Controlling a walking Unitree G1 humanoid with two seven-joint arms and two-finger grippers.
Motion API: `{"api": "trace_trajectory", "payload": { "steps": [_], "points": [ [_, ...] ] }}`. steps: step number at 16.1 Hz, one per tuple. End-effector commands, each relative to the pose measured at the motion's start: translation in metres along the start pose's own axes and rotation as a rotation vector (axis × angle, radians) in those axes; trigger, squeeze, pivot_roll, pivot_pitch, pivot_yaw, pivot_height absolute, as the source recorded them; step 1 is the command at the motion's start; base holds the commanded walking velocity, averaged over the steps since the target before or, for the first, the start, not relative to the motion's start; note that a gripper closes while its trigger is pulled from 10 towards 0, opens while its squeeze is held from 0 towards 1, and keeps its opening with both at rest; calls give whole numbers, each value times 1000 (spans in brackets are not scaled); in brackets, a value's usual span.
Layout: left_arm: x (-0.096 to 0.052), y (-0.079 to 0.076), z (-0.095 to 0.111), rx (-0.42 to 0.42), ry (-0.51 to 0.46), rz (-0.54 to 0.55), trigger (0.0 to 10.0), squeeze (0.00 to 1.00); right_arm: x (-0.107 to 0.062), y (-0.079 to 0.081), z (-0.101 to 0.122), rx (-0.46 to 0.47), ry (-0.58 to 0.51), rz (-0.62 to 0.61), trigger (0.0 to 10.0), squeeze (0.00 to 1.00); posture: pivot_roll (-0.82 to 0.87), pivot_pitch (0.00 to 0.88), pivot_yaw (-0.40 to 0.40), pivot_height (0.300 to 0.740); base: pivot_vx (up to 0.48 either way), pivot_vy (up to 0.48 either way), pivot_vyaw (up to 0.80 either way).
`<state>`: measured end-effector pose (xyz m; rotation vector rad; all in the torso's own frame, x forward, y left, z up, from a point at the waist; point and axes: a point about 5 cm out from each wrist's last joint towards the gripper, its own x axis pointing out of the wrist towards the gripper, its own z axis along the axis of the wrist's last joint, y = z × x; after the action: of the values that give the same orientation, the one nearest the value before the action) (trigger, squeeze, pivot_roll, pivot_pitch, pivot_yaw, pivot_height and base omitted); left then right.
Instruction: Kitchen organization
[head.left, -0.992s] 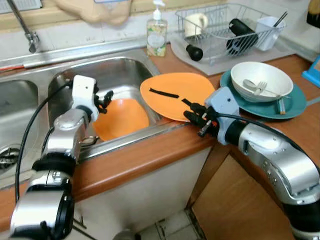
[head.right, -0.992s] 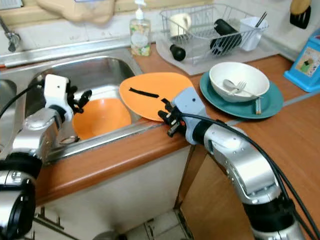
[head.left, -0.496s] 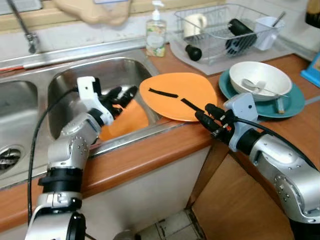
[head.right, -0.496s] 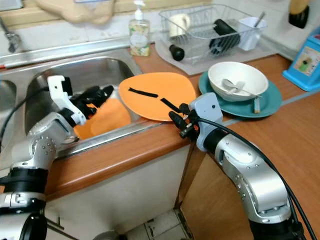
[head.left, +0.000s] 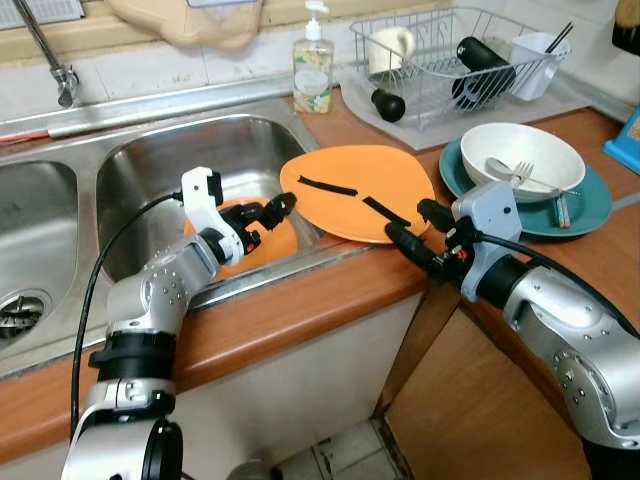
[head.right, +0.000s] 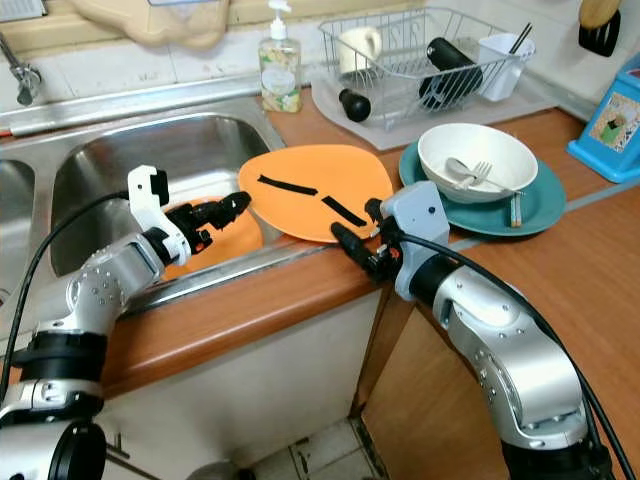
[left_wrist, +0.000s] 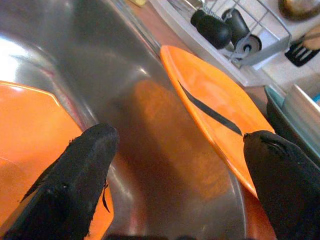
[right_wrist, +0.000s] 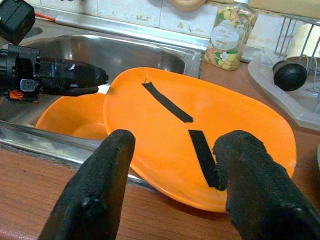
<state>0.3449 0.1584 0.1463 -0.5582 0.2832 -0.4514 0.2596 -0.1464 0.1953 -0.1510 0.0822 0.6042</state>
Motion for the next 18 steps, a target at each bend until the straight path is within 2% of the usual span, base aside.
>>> {"api": "trace_trajectory", "payload": {
  "steps": [1, 4, 5, 6, 9, 13, 14, 15, 18],
  "points": [
    [4, -4, 5, -43, -11, -13, 10000, 0, -2, 0, 2, 7, -5, 6, 10000, 1000, -66, 0, 62, 740, 0, 0, 0],
    [15, -15, 9, -148, -26, -84, 10000, 0, -2, -1, 3, 6, -3, 6, 10000, 1000, -71, 0, 60, 740, 0, 0, 0],
    [20, -16, 8, -139, -4, -79, 10000, 0, -2, -1, 3, 5, 3, 9, 10000, 255, -71, 0, 60, 740, 0, 0, 0],
    [24, -15, 6, -134, 19, -62, 10000, 0, -2, -1, 3, 5, 7, 14, 10000, 0, -81, 0, 66, 740, 0, 0, 0],
    [33, -9, 1, -141, 54, 1, 10000, 0, -2, 1, 4, 4, 11, 25, 10000, 0, -89, 0, 74, 740, 0, 0, 0],
    [43, -14, -1, -153, 57, -29, 10000, 0, -2, 1, 4, 3, 10, 27, 10000, 0, -95, 0, 77, 740, 0, 0, 0],
    [45, -18, 0, -166, 45, -56, 3922, 0, -2, 1, 4, 2, 11, 29, 10000, 0, -96, 0, 77, 740, 0, 0, 0],
    [47, -21, 0, -173, 44, -70, 0, 0, -2, 2, 3, 0, 12, 31, 10000, 0, -94, 0, 76, 740, 0, 0, 0],
    [48, -20, -2, -204, 35, -74, 0, 0, -2, 3, 3, -3, 14, 41, 10000, 0, -94, 0, 76, 740, 0, 0, 0]
  ]
}}
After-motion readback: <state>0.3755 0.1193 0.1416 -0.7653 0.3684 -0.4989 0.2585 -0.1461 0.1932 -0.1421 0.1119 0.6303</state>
